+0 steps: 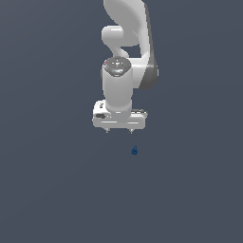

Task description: Pick up the object and move it to a goal position.

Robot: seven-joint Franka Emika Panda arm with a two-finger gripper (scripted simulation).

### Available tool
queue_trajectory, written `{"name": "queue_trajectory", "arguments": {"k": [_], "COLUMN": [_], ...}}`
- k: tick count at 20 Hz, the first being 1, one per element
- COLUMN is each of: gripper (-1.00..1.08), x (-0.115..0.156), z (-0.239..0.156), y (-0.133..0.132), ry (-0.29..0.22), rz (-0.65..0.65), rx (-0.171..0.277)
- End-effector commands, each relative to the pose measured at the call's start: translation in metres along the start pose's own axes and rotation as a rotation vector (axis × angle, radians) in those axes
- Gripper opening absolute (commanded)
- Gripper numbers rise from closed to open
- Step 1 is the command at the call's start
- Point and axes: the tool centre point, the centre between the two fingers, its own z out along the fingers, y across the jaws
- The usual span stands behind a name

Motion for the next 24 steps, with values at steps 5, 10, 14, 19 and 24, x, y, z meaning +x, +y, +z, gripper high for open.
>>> {"name": "queue_trajectory", "arguments": {"k": [5,10,14,19,24], "gripper": [1.00,1.00,1.00,1.00,1.00], "x": [0.003,0.008,0.008,0.011,0.016], "z": [0.000,-0.002,0.000,0.014,0.042], "y": [-0.008,-0.020,-0.020,-0.031,-0.051], "ry": [0.008,0.025,0.023,0.017,0.005], "rz": [-0.028,-0.074,-0.072,-0.086,-0.113], "rx": [-0.004,-0.010,-0.009,-0.009,-0.007]}}
